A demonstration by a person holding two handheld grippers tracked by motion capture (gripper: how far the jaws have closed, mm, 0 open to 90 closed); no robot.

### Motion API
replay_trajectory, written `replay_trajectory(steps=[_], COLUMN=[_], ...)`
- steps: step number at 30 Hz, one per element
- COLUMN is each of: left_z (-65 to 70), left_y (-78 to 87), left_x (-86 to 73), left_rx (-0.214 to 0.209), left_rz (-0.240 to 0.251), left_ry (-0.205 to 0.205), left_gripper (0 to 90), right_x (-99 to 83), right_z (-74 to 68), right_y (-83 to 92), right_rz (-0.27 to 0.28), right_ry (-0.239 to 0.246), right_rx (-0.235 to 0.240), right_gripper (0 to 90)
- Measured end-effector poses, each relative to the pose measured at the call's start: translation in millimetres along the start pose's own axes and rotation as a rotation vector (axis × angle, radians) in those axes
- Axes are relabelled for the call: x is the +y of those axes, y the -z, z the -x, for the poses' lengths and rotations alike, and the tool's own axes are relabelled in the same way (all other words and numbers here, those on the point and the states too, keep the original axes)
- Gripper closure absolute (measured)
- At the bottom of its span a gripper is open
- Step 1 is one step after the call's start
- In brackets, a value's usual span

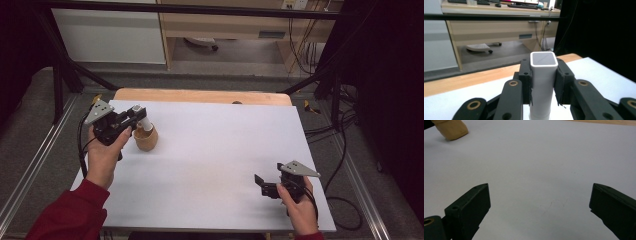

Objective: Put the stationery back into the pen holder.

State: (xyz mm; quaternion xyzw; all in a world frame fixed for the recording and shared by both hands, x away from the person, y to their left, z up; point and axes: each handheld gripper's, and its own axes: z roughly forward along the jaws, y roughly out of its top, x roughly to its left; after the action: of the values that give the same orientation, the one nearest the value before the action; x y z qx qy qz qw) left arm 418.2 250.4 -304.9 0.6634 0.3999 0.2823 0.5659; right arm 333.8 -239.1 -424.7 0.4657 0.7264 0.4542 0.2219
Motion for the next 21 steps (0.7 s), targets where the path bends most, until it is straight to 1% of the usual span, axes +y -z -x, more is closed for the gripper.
replay_trajectory(steps=[4, 7, 12, 21], left_z=[0.1, -0.5, -2.4, -9.1], left_y=[-6.4, -10.5, -15.4, -19.9], left_x=[1.2, 1.6, -0.3, -9.0], left_rx=[0.011, 0.017, 0.03, 0.045], left_rz=[-0.01, -0.014, -0.021, -0.041], left_ry=[-0.039, -0.051, -0.05, -0.034], left_gripper=[71.0, 71.0, 71.0, 71.0], right_x=[-0.2, -0.4, -0.5, -1.0], right_z=[-1.1, -1.2, -0.7, -0.8], right_y=[-1.4, -1.4, -1.9, -2.7], right_rz=[-0.004, -0.003, -0.004, -0.01], right_ry=[0.009, 0.011, 0.011, 0.017], right_rx=[0.003, 0.002, 0.003, 0.001], right_gripper=[3.7, 3.6, 3.7, 3.7])
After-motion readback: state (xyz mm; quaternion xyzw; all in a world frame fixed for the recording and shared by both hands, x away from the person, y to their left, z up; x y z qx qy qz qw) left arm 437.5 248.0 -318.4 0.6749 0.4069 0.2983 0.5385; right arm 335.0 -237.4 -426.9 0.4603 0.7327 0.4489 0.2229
